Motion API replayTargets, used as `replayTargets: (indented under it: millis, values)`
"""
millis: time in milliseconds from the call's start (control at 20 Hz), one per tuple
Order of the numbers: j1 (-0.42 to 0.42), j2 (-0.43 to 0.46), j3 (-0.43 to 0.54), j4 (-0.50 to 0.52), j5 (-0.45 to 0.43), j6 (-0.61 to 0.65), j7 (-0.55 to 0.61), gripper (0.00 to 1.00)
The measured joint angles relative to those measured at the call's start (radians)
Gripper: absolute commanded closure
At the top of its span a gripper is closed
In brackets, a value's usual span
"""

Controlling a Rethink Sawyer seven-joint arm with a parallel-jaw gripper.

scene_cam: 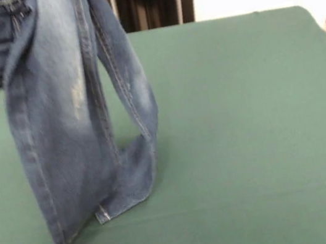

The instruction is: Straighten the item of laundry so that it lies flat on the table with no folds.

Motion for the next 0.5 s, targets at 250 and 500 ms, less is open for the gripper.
replayTargets:
  millis: [250, 500]
  values:
    - [-0.004, 0.001, 0.001, 0.087, -0.001, -0.129, 0.000, 1.00]
    - [-0.007, 0.002, 0.002, 0.167, -0.006, -0.193, 0.000, 1.00]
